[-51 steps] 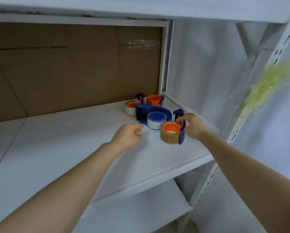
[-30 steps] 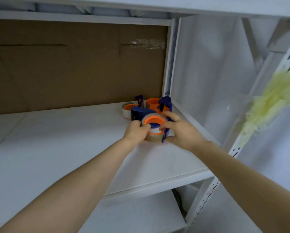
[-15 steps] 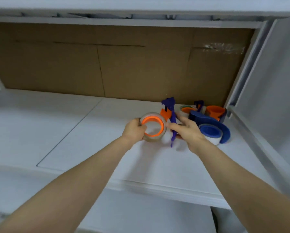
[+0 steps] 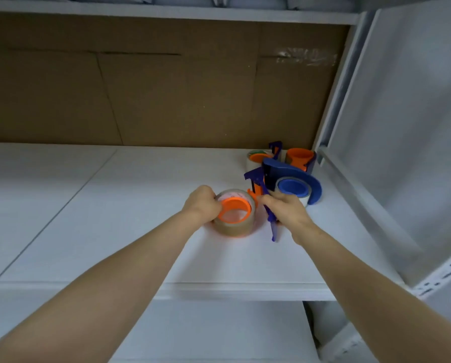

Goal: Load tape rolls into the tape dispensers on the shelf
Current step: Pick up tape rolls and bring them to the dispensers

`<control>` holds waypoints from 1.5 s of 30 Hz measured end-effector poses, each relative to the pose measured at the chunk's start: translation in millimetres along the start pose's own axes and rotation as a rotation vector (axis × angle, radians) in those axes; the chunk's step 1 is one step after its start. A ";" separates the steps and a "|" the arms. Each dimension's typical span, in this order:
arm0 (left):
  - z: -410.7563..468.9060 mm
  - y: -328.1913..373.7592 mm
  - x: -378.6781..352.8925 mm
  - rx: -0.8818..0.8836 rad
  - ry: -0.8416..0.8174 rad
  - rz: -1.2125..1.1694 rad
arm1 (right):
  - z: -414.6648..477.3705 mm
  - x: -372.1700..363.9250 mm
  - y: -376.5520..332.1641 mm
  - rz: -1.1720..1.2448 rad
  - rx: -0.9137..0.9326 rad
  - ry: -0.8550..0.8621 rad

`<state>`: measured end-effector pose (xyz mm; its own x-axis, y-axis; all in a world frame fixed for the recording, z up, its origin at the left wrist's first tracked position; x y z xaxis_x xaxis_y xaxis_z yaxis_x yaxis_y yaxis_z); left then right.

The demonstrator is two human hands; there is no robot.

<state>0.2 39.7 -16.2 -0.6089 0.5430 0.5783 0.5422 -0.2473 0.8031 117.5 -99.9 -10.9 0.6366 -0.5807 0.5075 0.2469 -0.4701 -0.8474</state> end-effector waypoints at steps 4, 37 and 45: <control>9.1 9.4 -7.3 0.007 0.033 0.095 | 5.7 5.5 2.8 -0.044 -0.032 0.015; -51.9 -100.5 225.3 0.223 0.278 -0.542 | -51.5 -177.1 -165.3 -0.531 0.784 -0.133; -121.3 -266.7 409.5 0.266 0.679 -0.357 | -96.9 -372.6 -257.0 -0.359 0.846 -0.265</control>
<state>-464.0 230.7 23.9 -0.9434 -0.0733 0.3235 0.3163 0.0945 0.9439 -253.9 172.8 32.9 0.5396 -0.2771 0.7950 0.8395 0.1057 -0.5329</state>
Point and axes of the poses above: each hand's wrist, its own z-axis towards the middle knuckle, its own x-axis out of the back of the hand, y = z × x, the point moved 2 cm from there along z, towards the middle knuckle, and after that the axes turned 9 degrees about -z, right-handed, at the moved point
